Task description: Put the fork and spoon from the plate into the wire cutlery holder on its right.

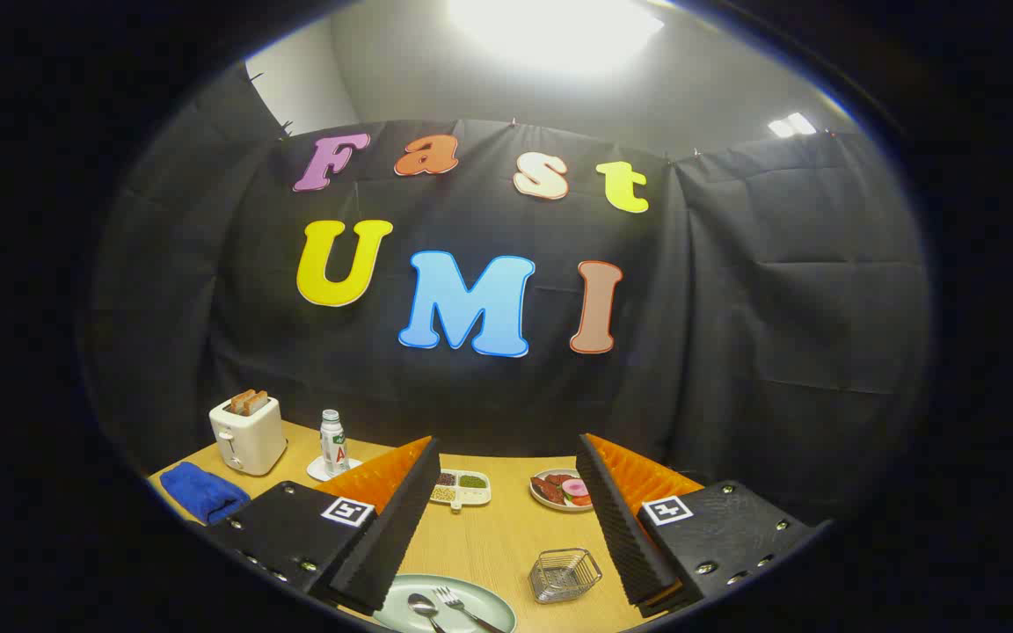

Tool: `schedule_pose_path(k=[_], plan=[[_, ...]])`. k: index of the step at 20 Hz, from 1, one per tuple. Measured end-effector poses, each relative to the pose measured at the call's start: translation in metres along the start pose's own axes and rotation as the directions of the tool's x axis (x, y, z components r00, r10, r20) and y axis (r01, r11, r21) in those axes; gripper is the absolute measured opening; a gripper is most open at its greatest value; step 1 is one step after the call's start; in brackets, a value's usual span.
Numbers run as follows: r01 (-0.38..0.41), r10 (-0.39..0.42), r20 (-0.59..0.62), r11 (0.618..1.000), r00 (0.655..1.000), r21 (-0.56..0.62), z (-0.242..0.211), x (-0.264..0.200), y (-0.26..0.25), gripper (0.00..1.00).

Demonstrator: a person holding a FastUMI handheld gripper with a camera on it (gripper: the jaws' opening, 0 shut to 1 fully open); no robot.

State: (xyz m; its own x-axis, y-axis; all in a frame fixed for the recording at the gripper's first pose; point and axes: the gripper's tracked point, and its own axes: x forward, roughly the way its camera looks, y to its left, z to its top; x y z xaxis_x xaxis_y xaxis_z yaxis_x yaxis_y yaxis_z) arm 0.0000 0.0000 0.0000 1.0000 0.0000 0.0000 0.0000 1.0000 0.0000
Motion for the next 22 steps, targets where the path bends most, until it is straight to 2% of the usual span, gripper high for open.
schedule_pose_path(k=[3, 7, 14, 18, 22], plan=[[-0.002, 0.002, -0.01, 1.0, 1.0, -0.007, -0.007, 0.0, -0.004, 0.95], [-0.083, 0.083, -0.05, 0.997, 0.995, 0.007, -0.013, 0.004, 0.01, 0.95], [-0.091, 0.094, -0.066, 0.995, 0.993, 0.041, -0.012, 0.006, 0.009, 0.95], [-0.071, 0.073, -0.094, 0.997, 0.993, 0.024, -0.019, -0.002, -0.01, 0.95], [-0.104, 0.105, -0.107, 0.994, 0.989, 0.018, -0.025, -0.009, -0.014, 0.96]])
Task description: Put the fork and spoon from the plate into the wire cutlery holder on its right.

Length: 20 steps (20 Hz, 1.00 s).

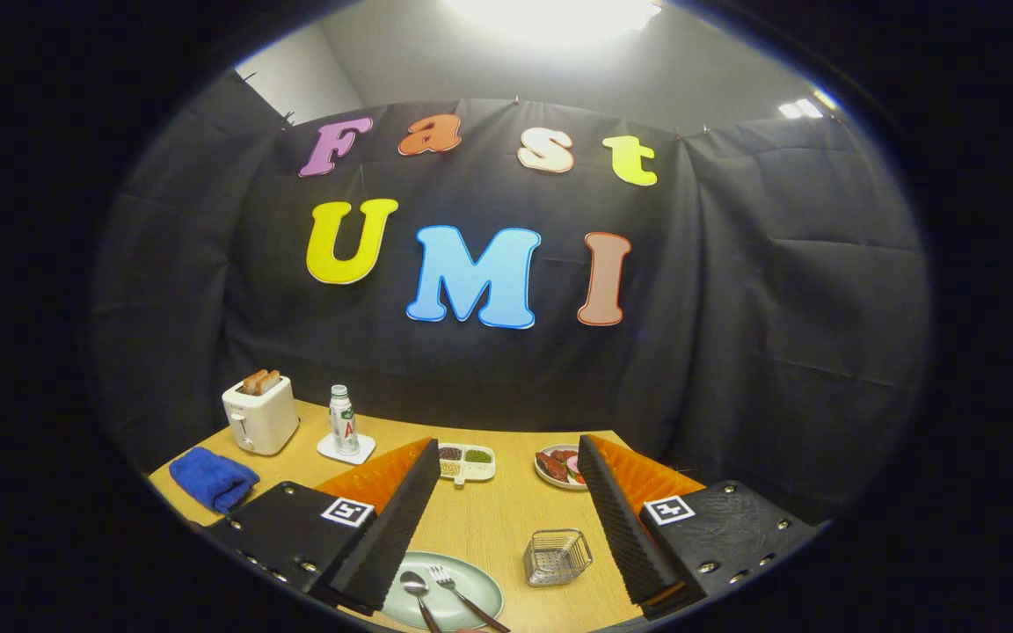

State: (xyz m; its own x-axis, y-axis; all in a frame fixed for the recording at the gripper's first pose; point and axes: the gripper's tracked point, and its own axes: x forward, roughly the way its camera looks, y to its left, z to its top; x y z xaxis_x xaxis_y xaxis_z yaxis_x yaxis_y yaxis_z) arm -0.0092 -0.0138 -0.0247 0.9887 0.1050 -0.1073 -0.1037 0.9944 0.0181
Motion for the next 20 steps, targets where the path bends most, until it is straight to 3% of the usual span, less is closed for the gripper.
schedule_pose_path(k=[5, 9, 12, 20], plan=[[-0.046, 0.046, -0.001, 0.998, 0.999, -0.032, -0.01, 0.001, 0.006, 0.96], [-0.138, 0.136, -0.062, 0.99, 0.989, -0.028, -0.028, 0.0, 0.015, 0.96], [-0.227, 0.222, -0.202, 0.974, 0.954, -0.003, -0.063, -0.002, 0.02, 0.96], [-0.326, 0.269, -0.459, 0.944, 0.847, -0.049, -0.143, -0.002, 0.014, 0.96]])
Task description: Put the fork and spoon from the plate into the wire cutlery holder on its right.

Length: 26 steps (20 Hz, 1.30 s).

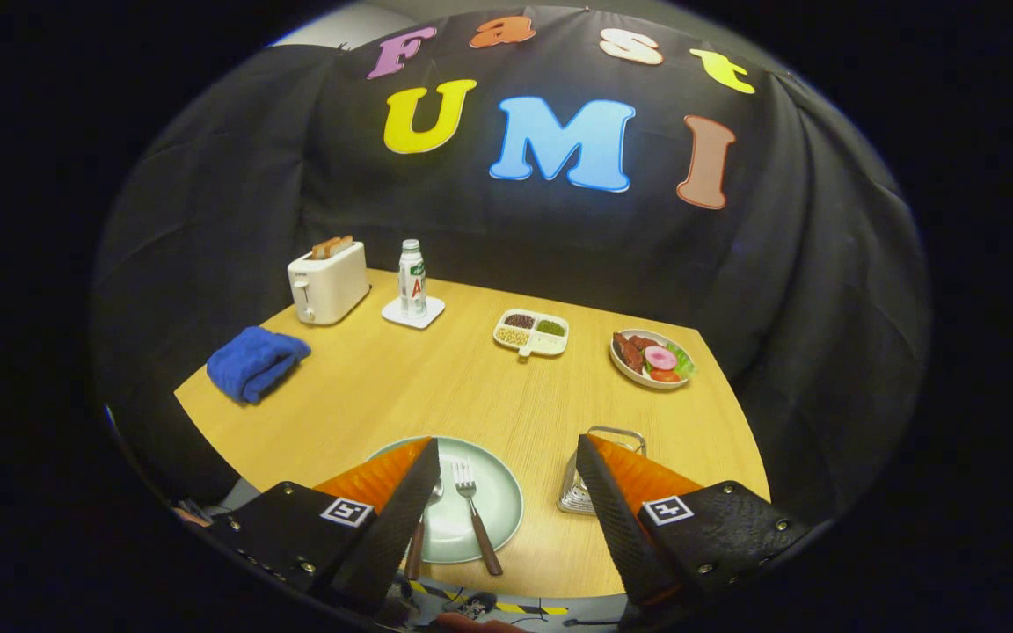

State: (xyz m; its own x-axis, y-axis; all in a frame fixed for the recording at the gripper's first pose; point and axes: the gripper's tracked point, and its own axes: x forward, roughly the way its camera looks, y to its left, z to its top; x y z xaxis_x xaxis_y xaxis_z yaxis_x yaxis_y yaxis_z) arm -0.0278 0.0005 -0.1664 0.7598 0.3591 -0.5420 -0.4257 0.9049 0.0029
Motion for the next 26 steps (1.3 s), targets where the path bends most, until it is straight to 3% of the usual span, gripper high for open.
schedule_pose_path(k=[6, 10, 15, 17, 20, 23, 26], plan=[[-0.063, 0.049, -0.167, 0.995, 0.985, -0.083, -0.053, 0.021, 0.012, 0.94], [-0.108, 0.072, -0.306, 0.989, 0.949, -0.101, -0.09, 0.035, 0.018, 0.82], [-0.15, 0.091, -0.433, 0.983, 0.897, -0.103, -0.123, 0.051, 0.021, 0.75], [-0.161, 0.103, -0.467, 0.983, 0.878, -0.085, -0.131, 0.055, 0.023, 0.59], [-0.167, 0.106, -0.485, 0.982, 0.868, -0.083, -0.134, 0.064, 0.025, 0.59], [-0.164, 0.082, -0.537, 0.981, 0.839, -0.107, -0.143, 0.068, 0.023, 0.31], [-0.154, 0.063, -0.564, 0.981, 0.823, -0.115, -0.146, 0.073, 0.024, 0.3]])
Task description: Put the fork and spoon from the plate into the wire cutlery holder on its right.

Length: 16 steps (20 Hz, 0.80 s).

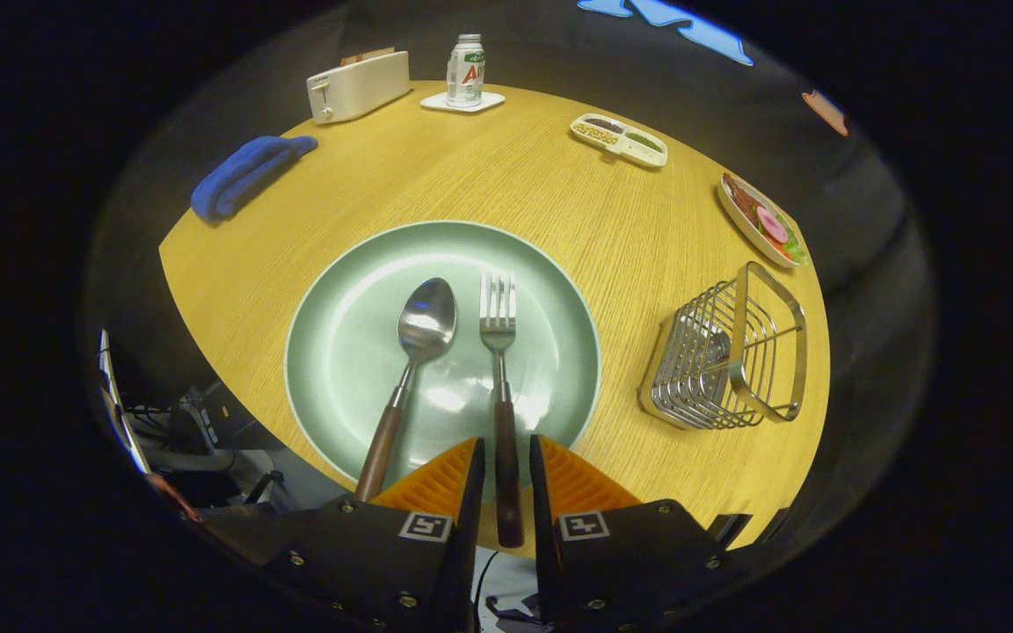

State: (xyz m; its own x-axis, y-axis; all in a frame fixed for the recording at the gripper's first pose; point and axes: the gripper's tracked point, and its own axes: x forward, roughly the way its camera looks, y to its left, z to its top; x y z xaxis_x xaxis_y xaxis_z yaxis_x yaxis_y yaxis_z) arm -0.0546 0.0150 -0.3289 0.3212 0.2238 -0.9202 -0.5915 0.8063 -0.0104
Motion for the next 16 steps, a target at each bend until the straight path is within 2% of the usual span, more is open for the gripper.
schedule_pose_path(k=[4, 6, 7, 8, 16], plan=[[-0.013, 0.012, -0.037, 0.999, 0.999, -0.033, 0.001, 0.004, 0.004, 0.3], [-0.013, 0.011, -0.067, 1.0, 0.998, -0.028, 0.013, -0.015, 0.0, 0.06], [-0.018, 0.016, -0.078, 1.0, 0.997, -0.025, 0.002, 0.007, 0.002, 0.06], [-0.026, 0.023, -0.092, 0.999, 0.996, -0.031, 0.002, 0.009, 0.001, 0.06], [-0.152, 0.147, -0.194, 0.988, 0.97, -0.011, 0.005, -0.022, -0.011, 0.06]])
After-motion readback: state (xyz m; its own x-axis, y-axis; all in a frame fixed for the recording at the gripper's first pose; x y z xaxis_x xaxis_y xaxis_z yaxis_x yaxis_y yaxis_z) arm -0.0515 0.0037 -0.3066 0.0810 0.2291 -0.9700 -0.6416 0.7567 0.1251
